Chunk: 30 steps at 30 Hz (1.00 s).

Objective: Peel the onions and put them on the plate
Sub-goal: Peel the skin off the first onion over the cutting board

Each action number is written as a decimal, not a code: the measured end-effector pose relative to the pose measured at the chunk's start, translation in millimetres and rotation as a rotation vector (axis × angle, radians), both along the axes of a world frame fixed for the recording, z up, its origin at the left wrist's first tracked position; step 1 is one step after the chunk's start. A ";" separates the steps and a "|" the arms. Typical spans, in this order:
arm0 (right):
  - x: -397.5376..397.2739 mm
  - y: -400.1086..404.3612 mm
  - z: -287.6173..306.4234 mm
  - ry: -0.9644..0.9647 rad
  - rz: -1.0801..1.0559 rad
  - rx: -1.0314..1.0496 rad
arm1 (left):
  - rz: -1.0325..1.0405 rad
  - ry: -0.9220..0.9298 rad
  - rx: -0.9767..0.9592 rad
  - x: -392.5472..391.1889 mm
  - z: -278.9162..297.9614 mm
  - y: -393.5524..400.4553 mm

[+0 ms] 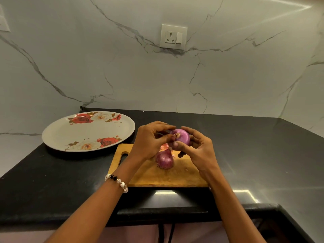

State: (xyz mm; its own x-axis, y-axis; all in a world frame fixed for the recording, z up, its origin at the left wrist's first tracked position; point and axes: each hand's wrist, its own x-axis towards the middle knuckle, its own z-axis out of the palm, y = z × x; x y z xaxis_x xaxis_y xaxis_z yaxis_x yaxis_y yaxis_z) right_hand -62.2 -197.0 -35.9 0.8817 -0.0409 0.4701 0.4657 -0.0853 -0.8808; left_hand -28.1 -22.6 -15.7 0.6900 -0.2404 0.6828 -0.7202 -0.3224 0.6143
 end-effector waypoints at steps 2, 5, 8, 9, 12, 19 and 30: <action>-4.2 -2.1 -2.8 0.009 0.000 0.013 | -0.018 0.034 -0.037 -4.4 -2.7 -2.0; -5.3 -4.8 -6.9 0.020 -0.003 -0.028 | 0.003 0.032 -0.095 -9.8 -7.3 -4.2; -4.5 -5.8 -7.9 0.010 -0.001 -0.086 | 0.055 -0.035 -0.112 -12.0 -11.2 -5.5; -3.9 -5.8 -8.1 0.007 0.000 -0.100 | 0.075 -0.062 -0.105 -12.8 -12.4 -5.7; -3.8 -4.7 -8.2 -0.004 -0.011 -0.137 | 0.135 -0.148 -0.062 -13.4 -15.0 -7.3; -2.8 -5.8 -12.9 -0.032 -0.057 -0.148 | 0.126 -0.142 -0.089 -13.8 -15.8 -8.2; -5.2 -5.5 -12.1 -0.038 -0.050 -0.116 | 0.018 0.073 -0.160 -20.7 -12.0 -5.8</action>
State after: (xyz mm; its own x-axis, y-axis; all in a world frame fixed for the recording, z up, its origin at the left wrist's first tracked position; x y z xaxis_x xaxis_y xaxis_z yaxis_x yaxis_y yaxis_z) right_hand -67.3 -202.5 -47.9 0.8614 -0.0279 0.5071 0.4909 -0.2099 -0.8455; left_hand -48.7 -28.5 -27.8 0.7425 -0.1201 0.6590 -0.6666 -0.2290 0.7093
